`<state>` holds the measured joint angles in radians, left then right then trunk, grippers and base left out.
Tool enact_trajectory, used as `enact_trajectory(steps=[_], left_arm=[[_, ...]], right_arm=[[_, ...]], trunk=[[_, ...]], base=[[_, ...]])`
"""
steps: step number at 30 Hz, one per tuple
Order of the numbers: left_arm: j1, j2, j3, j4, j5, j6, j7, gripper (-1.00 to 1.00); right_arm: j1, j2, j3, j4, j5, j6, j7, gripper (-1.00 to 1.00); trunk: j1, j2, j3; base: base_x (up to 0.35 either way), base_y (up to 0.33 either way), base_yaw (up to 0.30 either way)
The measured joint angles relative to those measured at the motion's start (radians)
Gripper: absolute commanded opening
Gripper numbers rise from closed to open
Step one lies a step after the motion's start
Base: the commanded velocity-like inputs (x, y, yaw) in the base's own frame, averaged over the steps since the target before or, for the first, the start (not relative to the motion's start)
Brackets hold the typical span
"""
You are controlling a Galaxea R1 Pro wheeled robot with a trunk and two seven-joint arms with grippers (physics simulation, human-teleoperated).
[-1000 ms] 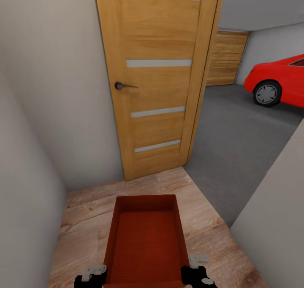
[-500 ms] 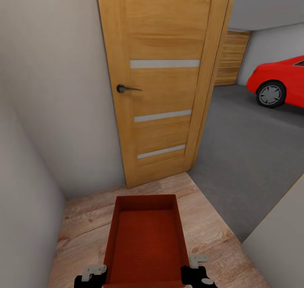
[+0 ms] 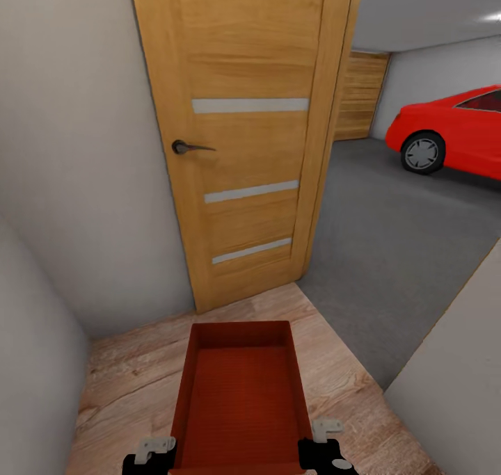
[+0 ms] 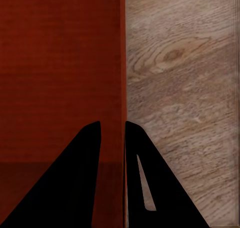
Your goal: Move the two storage containers from the living room to the garage. In the garage, place one container on the floor and stack the other container on top of it (either order is fine).
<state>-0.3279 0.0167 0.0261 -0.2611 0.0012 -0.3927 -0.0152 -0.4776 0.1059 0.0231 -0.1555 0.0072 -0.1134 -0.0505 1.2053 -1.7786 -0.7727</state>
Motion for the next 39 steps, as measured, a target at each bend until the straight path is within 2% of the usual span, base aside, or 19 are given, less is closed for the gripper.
enact_trajectory(steps=[9, 28, 39], left_arm=[[0.000, 0.001, 0.000, 0.000, 0.000, 0.000, 0.000, -1.00], [0.000, 0.001, 0.000, -0.001, -0.001, 0.000, -0.001, -1.00], [0.000, 0.001, 0.000, 0.000, 0.000, 0.000, -0.001, -1.00]], right_arm=[[0.000, 0.000, -0.001, 0.000, 0.000, 0.000, 0.000, -1.00], [0.000, 0.001, -0.001, 0.000, 0.000, 0.000, 0.000, -1.00], [0.000, 0.001, -0.001, 0.000, 0.000, 0.000, 0.000, -1.00]], trunk=[[0.000, 0.000, 0.000], [0.000, 0.000, 0.000], [0.000, 0.000, 0.000]], base=[[0.051, 0.011, -0.125], [0.275, 0.126, -0.003], [0.039, 0.016, -0.080]])
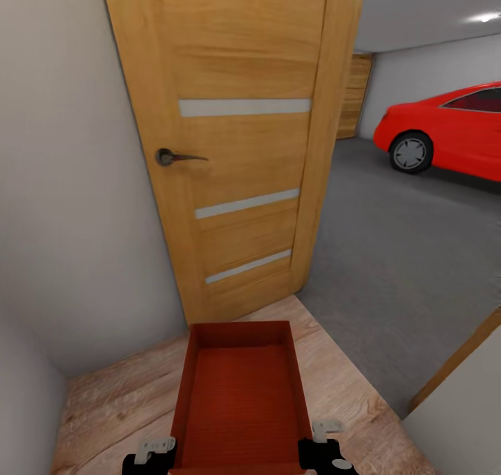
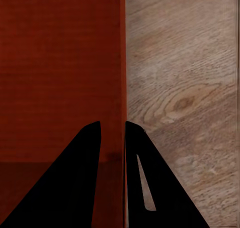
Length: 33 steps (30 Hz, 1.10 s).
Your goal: Move the two storage containers from the living room to the garage. In the garage, place one container on the floor and stack the other container on top of it (either order is fine).
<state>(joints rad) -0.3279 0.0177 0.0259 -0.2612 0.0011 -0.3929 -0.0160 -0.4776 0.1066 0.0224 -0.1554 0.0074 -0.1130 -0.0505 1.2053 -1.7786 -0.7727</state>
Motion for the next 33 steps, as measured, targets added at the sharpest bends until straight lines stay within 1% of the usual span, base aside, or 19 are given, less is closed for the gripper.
enact_trajectory(steps=[11, 14, 19, 30, 33], left_arm=[[0.000, 0.000, 0.001, 0.000, 0.000, 0.000, 0.000, -1.00], [0.000, 0.000, 0.000, 0.000, 0.000, 0.000, 0.000, -1.00], [0.000, 0.000, 0.000, 0.000, 0.000, 0.000, 0.000, -1.00], [0.000, 0.000, 0.000, 0.000, -0.001, 0.000, 0.000, -1.00], [0.000, 0.000, 0.000, 0.000, 0.000, 0.000, 0.000, -1.00]], right_arm=[[0.000, 0.000, 0.000, 0.000, 0.000, 0.000, 0.000, -1.00], [0.000, 0.000, 0.000, 0.000, 0.000, 0.000, 0.000, -1.00], [0.000, 0.000, 0.000, 0.000, 0.000, -0.001, 0.000, -1.00], [0.000, 0.001, -0.001, 0.000, 0.000, 0.000, 0.000, -1.00], [0.000, 0.000, 0.000, 0.000, 0.000, 0.000, 0.000, -1.00]], trunk=[[0.000, 0.000, 0.000], [0.000, 0.000, 0.000], [0.000, 0.000, 0.000], [0.000, 0.000, 0.000], [0.000, 0.000, 0.000]], base=[[0.000, 0.000, -0.258], [0.000, 0.000, -0.163], [0.080, 0.017, -0.051], [0.230, 0.095, -0.005], [0.113, 0.043, -0.063]])
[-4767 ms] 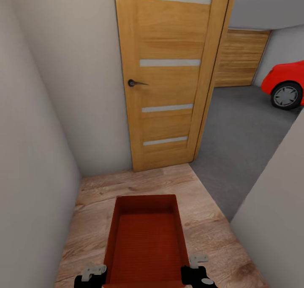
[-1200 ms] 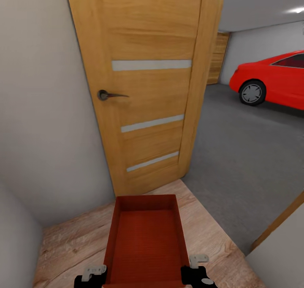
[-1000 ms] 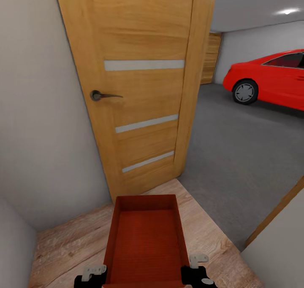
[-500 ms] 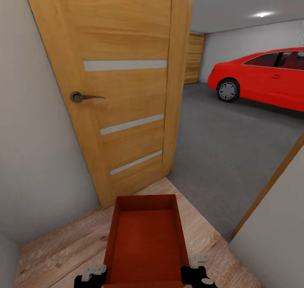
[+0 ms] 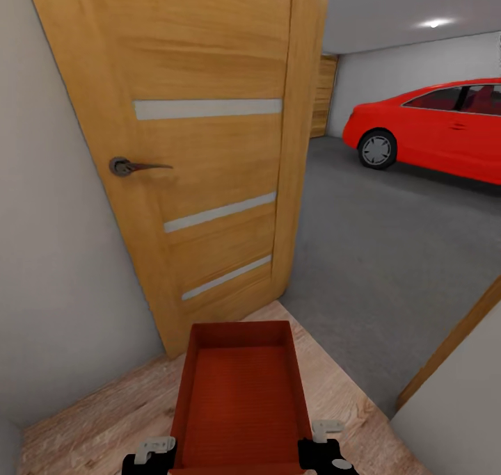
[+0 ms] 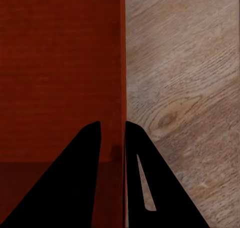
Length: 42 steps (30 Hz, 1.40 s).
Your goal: Move the two storage containers from the living room to the garage. In the garage, place one container on the floor and stack the other container on top of it (either order is fine).
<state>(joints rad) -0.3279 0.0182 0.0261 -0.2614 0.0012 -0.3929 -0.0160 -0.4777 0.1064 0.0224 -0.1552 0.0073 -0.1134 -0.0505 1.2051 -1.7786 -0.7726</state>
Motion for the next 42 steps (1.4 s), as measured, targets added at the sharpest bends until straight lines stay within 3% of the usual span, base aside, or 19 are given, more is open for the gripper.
enact_trajectory(steps=[31, 42], left_arm=[[0.000, 0.000, -0.001, 0.000, 0.000, 0.000, 0.000, -1.00], [0.000, 0.000, 0.000, 0.000, -0.001, 0.000, 0.000, -1.00]], right_arm=[[0.000, 0.001, 0.000, 0.000, 0.000, 0.000, 0.000, -1.00], [0.000, 0.001, 0.000, 0.000, 0.000, 0.000, 0.000, -1.00]], trunk=[[0.000, 0.000, 0.000], [0.000, 0.000, 0.000]], base=[[0.004, 0.002, -0.133], [0.093, 0.000, -0.029]])
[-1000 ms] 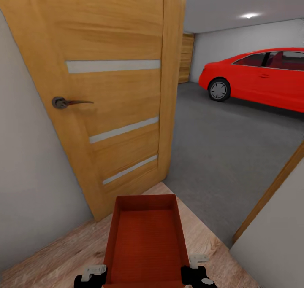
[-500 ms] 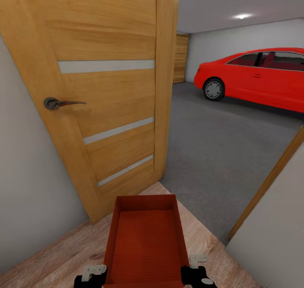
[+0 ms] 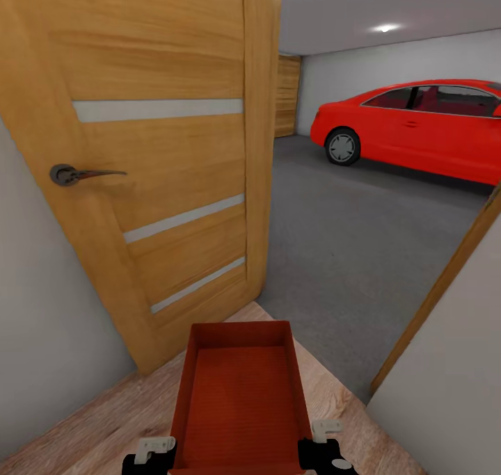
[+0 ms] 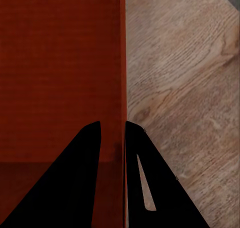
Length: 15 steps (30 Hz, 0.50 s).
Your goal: Move the two storage containers from the living room to the garage. In the garage, place one container on the floor and stack the other container on top of it (either order is fine).
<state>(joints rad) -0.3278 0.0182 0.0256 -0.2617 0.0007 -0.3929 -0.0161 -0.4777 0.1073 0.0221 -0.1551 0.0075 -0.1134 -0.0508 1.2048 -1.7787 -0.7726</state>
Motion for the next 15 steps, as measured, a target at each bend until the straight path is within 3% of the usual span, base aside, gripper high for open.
enact_trajectory(steps=[6, 11, 15], left_arm=[[0.000, 0.000, 0.000, 0.000, 0.000, 0.000, 0.000, -1.00], [0.000, 0.000, 0.000, 0.000, 0.000, 0.000, 0.000, -1.00], [0.000, 0.000, 0.000, 0.000, 0.000, 0.000, 0.000, -1.00]], right_arm=[[0.000, 0.000, 0.000, 0.000, 0.000, 0.000, 0.000, -1.00], [0.000, 0.000, 0.000, 0.000, 0.000, 0.000, 0.000, -1.00], [0.000, 0.000, 0.000, 0.000, 0.000, 0.001, 0.000, -1.00]], trunk=[[0.000, 0.000, 0.000], [0.000, 0.000, 0.000], [0.000, 0.000, 0.000]], base=[[0.264, 0.000, 0.000], [0.066, 0.000, -0.022], [0.015, 0.000, -0.168]])
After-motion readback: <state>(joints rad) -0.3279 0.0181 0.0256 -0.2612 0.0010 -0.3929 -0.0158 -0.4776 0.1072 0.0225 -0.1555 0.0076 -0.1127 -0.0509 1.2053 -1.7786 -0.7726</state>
